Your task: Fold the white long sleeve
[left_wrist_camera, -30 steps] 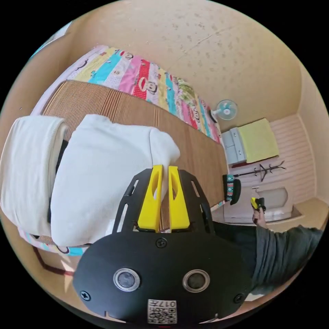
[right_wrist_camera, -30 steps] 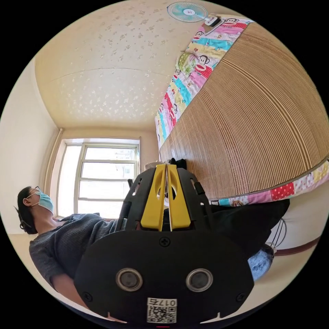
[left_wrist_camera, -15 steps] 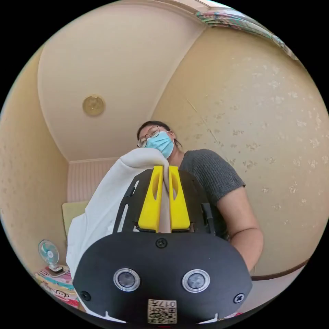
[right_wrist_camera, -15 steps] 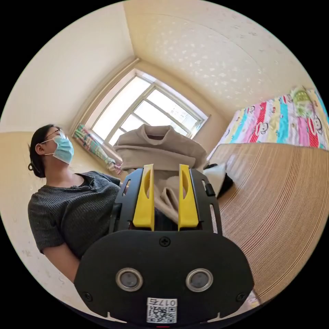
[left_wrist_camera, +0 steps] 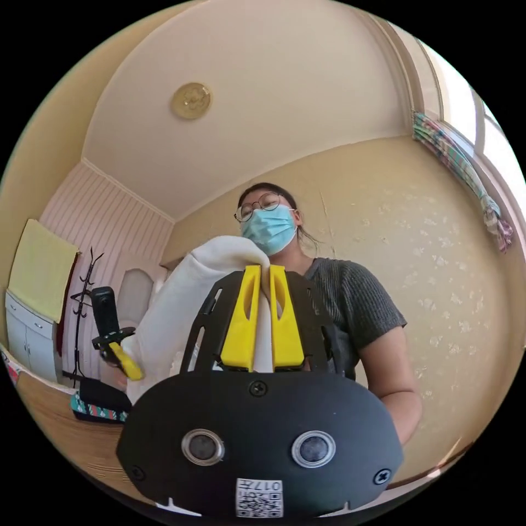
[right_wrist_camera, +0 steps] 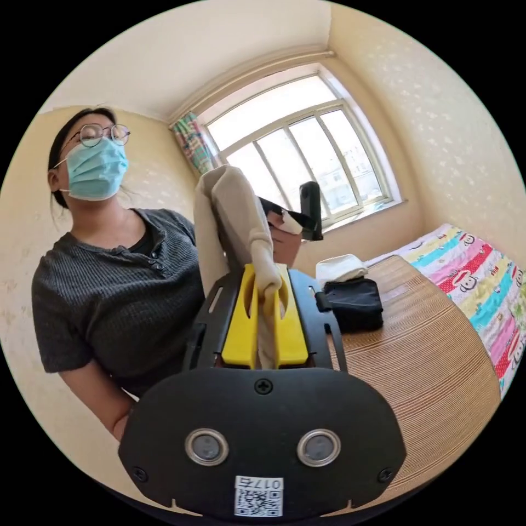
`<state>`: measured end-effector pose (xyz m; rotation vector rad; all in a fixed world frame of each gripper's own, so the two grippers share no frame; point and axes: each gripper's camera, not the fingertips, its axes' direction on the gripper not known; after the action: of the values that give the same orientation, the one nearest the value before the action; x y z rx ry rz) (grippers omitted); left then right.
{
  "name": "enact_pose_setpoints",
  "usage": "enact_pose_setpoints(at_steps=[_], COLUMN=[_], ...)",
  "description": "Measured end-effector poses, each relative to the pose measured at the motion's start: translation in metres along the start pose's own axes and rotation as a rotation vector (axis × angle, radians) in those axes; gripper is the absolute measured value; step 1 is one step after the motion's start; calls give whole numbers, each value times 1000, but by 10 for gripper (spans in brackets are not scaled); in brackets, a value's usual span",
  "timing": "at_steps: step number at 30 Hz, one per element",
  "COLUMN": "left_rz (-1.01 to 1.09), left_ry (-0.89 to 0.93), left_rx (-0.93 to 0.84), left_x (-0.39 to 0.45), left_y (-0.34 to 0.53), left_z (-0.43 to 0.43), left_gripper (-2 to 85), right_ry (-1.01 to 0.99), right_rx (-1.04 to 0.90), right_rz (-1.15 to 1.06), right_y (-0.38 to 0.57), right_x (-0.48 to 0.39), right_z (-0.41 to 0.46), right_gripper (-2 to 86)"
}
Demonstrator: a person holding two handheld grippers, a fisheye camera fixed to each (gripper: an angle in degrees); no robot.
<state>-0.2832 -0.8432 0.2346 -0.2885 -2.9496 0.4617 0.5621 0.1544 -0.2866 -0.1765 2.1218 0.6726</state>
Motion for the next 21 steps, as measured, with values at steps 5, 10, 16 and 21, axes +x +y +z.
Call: enact_pose_setpoints(at_steps=[5,10,16,21], left_rz=[-188,-499,-519,-466], left_ry=[-347,-1001,-1156,-1498], left_rx=[-141,-337,-202,-430], left_x=[10,25,20,-25], left_y=[4,10,30,35], left_z=[8,15,65,129], left_gripper=[37,52,132,174], right_ry=[364,700,920,933], right_rx=[104,153,41,-20], right_rz=[161,199,196,158], right_y=[17,13,1,-11], right_x=[-15,-42,-30,-15], right_z=[-14,-10,45,73], right_gripper=[49,51,51,51])
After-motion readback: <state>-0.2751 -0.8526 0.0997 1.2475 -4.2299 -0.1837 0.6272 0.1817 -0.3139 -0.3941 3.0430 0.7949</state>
